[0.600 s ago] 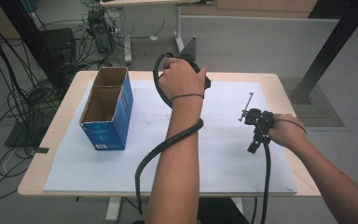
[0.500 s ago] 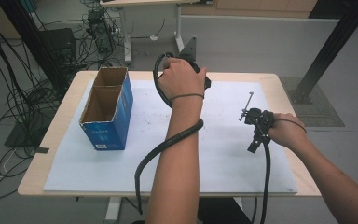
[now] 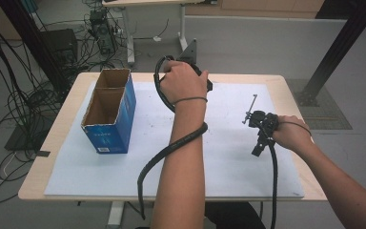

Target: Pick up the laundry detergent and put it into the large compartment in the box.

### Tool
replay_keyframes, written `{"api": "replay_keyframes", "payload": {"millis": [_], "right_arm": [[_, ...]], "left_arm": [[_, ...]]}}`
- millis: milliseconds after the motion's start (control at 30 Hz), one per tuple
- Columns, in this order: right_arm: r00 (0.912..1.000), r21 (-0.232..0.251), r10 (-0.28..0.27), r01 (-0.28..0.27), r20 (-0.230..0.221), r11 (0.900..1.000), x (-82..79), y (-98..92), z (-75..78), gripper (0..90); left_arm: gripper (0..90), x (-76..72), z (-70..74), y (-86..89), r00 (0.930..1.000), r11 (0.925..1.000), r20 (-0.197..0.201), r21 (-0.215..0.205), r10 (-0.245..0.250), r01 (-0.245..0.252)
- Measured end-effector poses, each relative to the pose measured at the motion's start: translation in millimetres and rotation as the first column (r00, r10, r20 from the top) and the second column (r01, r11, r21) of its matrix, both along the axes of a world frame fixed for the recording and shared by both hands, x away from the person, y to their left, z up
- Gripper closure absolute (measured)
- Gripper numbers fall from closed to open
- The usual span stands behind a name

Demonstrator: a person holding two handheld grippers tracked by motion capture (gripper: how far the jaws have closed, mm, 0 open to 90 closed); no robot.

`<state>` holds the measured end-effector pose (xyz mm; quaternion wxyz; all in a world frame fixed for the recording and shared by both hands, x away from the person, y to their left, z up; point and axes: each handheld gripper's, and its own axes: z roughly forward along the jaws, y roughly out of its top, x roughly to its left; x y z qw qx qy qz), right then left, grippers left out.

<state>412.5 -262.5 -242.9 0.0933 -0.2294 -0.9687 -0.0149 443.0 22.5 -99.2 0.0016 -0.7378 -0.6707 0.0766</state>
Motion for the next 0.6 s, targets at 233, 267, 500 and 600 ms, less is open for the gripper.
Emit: {"api": "replay_keyframes", "payload": {"millis": [233, 267, 500, 600], "right_arm": [[1.0000, 0.006, 0.003, -0.003, -0.003, 1.000, 1.5, 0.4, -1.6, 4.1], [1.0000, 0.006, 0.005, -0.005, -0.002, 1.000, 1.4, 0.7, -2.0, 4.1], [1.0000, 0.012, 0.005, -0.005, 0.000, 1.000, 0.6, -0.7, -2.5, 4.0], [1.0000, 0.010, 0.004, -0.004, -0.002, 1.000, 0.1, -0.1, -2.0, 4.1]], "left_arm": [[7.8, -2.5, 2.9, 0.5, 0.9999, 0.9999, 0.009, -0.004, 0.011, -0.011], [7.8, -4.0, 3.2, -1.7, 0.9998, 0.9999, 0.008, 0.004, 0.016, -0.016], [8.4, -12.4, 8.4, -0.4, 0.9995, 0.9996, 0.013, -0.003, 0.029, -0.029], [8.3, -15.6, 12.1, -0.3, 0.9995, 0.9996, 0.013, -0.001, 0.028, -0.028]]}}
